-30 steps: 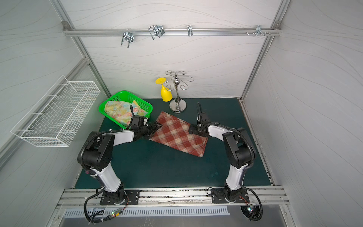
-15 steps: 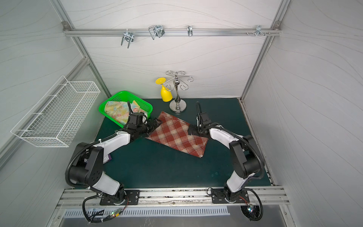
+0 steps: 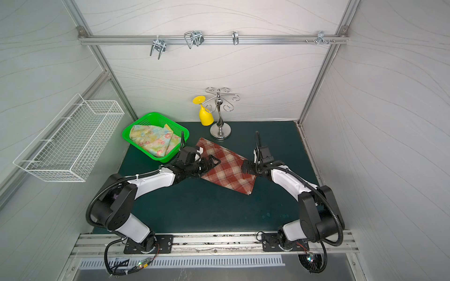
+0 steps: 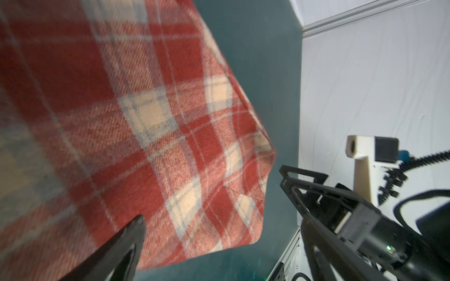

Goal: Fold and stack skirts
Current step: Smooth out the skirt at the center of the table, then rotate the skirt at the center of the table.

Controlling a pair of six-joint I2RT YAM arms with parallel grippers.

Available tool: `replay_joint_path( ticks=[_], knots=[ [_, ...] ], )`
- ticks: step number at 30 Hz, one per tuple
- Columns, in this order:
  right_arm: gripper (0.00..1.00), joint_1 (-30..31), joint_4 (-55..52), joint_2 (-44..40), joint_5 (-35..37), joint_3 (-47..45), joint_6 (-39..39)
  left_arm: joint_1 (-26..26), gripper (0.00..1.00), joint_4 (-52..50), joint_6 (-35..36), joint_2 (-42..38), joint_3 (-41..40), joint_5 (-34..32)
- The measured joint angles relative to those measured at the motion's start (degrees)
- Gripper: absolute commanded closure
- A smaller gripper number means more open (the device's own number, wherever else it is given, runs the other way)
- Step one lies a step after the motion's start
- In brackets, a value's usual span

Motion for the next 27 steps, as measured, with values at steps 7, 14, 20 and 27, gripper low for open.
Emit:
replay_joint_path(
  ticks=[7,14,20,27],
  knots=[
    [0.01,-0.4,1.0,-9.8,-1.7,-7.5,3.6,0.1,0.01,3.9,-0.7,8.5,1.9,0.4],
    [0.01,6.5,1.2,-17.0,-1.7,-8.8,7.0,0.1,0.01,8.7,-1.7,12.0,4.0,1.4],
    [0.01,13.2,3.9,-13.4,-1.5,-8.7,9.5,0.1,0.01,3.2,-0.5,8.2,3.6,0.4],
    [0.01,15.0,8.2,-5.4,-1.2,-10.4,11.9,1.7,0.01,-10.2,5.1,-2.6,5.6,-2.9]
  ],
)
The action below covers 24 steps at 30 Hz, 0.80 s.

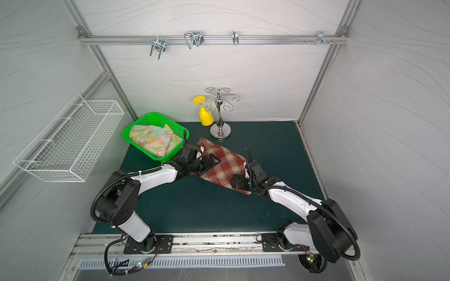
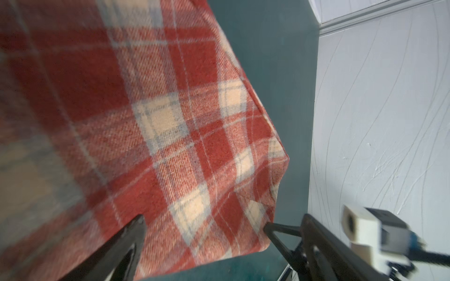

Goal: Fold and stack skirts
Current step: Rotate the skirt at the center of the table.

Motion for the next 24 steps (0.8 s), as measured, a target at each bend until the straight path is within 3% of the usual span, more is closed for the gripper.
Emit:
replay_joint_path(
  ticks=[5,11,17,24],
  knots=[
    [0.01,0.0,2.4,5.7,1.0,0.9,0.1,5.7,0.01,-5.6,5.3,0.9,4.2,-3.1],
    [0.01,0.0,3.5,8.5,2.1,2.7,-0.1,11.9,0.01,-6.1,7.6,4.8,-0.2,-7.0],
    [0.01,-2.2,3.7,8.8,1.1,2.9,-0.7,11.9,0.01,-4.5,8.2,5.3,-2.4,-10.6],
    [0.01,-8.3,2.7,9.1,-1.6,3.7,-4.0,11.6,0.01,4.2,5.9,2.9,-8.5,-11.9]
  ],
)
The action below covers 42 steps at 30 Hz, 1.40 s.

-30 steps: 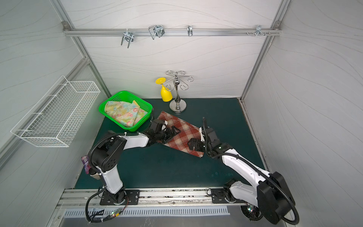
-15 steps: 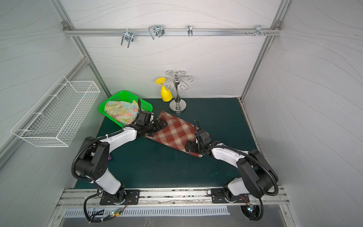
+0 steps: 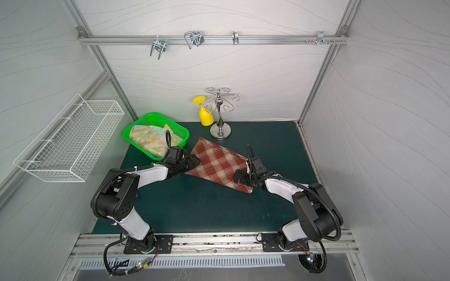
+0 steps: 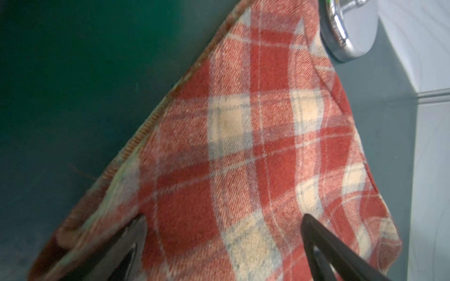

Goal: Fold and stack skirts
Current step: Rotate the skirt at the center of the table.

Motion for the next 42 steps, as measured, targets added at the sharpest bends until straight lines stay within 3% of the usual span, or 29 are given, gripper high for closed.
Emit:
replay_joint_path(
  ticks=[14,18,21,25,29,33,42],
  knots=[
    [0.01,-5.9,-9.3,7.6,-1.2,11.1,-7.4,-4.5,0.01,9.4,-7.0,-5.6,-9.5,-1.1],
    [0.01,-6.4,-12.9,6.1,-0.8,12.7,-8.1,-6.2,0.01,4.7,-8.5,-9.3,-10.3,-1.6],
    [0.01,-6.4,-15.2,0.4,-0.9,11.9,-7.7,-6.7,0.01,-2.4,-8.0,-13.9,-9.5,-2.8],
    [0.01,-6.4,-16.3,-8.3,-0.9,11.5,-6.8,-6.3,0.01,-12.2,-4.4,-15.9,-1.2,-4.5],
    [0.01,-6.4,-16.3,-8.7,-0.3,11.7,-6.6,-4.8,0.01,-15.0,-1.2,-14.8,6.4,-5.7],
    [0.01,-7.6,-16.5,-4.0,1.4,11.8,-7.0,-1.6,0.01,-18.1,2.3,-8.3,12.0,-6.1],
    [0.01,-13.9,-15.1,2.4,1.1,11.2,-7.5,0.3,0.01,-21.5,5.7,2.8,13.5,-6.8]
  ],
)
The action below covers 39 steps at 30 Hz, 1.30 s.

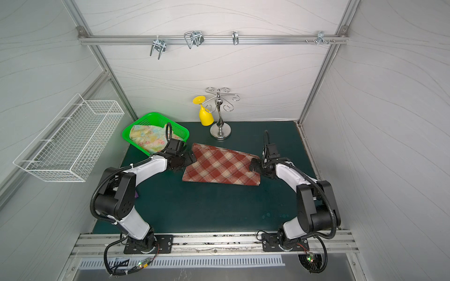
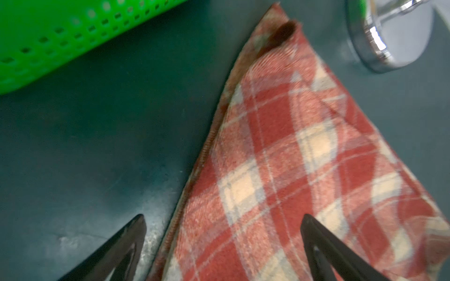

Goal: Fold and stack skirts
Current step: Rotate the skirt at the center of the table, then fold the skirt at the center of the table.

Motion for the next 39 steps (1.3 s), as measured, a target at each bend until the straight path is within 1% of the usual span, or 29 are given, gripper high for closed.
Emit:
replay_joint_path(
  ticks=[5,10,15,19,22,25,30,33,34,36,39],
  knots=[
    [0.01,-1.3,1.4,1.2,-0.6,-0.5,-0.5,0.0,0.01,0.8,0.3,3.4,0.1,1.4],
    [0.01,-4.1,2.7,4.2,-2.4,-0.5,-0.6,-0.3,0.01,5.1,-0.6,3.2,-1.6,3.4],
    [0.01,-4.6,3.9,6.3,-3.4,-0.4,-0.9,-1.1,0.01,10.2,-1.8,1.3,-5.4,3.4],
    [0.06,-4.6,5.4,7.4,-4.3,0.2,-1.2,-2.8,0.01,13.3,-2.9,-0.8,-8.7,3.7],
    [0.11,-4.6,6.4,8.8,-4.9,1.2,-1.4,-4.0,0.01,13.8,-3.5,-1.8,-9.9,3.9],
    [0.14,-4.6,7.6,9.7,-5.3,1.6,-1.4,-5.2,0.01,13.8,-4.0,-2.2,-10.3,3.9],
    [0.27,-4.6,8.2,10.7,-4.9,2.0,-1.5,-6.4,0.01,14.1,-4.9,-3.0,-11.2,4.0],
    [0.29,-4.8,8.4,10.9,-4.7,2.1,-1.4,-6.4,0.01,14.6,-5.0,-3.3,-11.8,4.0],
    [0.32,-4.9,8.4,10.9,-4.6,2.1,-1.3,-6.4,0.01,14.7,-5.1,-3.5,-12.0,4.0],
    [0.45,-5.3,8.3,11.0,-4.3,2.1,-1.2,-6.5,0.01,14.6,-5.1,-3.8,-12.3,4.0],
    [0.60,-6.0,8.2,11.8,-4.6,2.2,-0.9,-6.5,0.01,14.6,-5.1,-3.8,-12.3,4.0]
  ],
)
